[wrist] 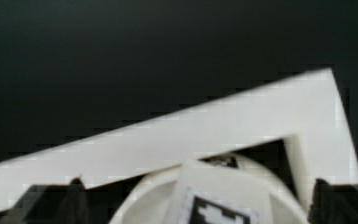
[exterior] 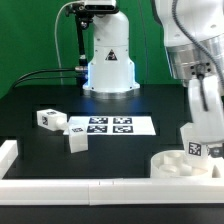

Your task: Assemble stool

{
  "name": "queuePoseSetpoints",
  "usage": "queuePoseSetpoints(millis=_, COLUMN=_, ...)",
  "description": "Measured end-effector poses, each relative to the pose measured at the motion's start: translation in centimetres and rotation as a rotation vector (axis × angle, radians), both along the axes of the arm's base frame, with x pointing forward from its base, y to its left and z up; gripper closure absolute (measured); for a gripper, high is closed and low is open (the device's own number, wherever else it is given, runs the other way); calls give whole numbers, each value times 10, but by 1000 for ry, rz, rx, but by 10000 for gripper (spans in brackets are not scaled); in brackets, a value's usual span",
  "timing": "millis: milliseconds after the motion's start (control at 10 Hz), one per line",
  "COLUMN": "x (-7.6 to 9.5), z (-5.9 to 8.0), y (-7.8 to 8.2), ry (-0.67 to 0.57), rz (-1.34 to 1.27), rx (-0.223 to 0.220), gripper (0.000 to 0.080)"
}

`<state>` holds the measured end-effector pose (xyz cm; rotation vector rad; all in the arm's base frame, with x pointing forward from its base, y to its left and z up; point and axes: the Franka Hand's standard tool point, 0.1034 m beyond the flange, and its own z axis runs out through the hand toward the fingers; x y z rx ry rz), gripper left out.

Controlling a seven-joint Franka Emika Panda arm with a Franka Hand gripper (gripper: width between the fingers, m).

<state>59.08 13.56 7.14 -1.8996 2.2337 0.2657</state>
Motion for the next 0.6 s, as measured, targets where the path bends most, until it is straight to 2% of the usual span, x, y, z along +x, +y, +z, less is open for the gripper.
queuePoseSetpoints(millis=200, x=-1, z=24, y=-2, ry=-91, rz=212, rx=-2, gripper=159)
queuePoseSetpoints(millis=300, x=-3, z=28, y=-3, ry=-112, rz=283, rx=-7, gripper=151)
queuePoseSetpoints(millis=600, x=-4, z=24, y=-4, ry=-163, rz=492, rx=-20, gripper=150)
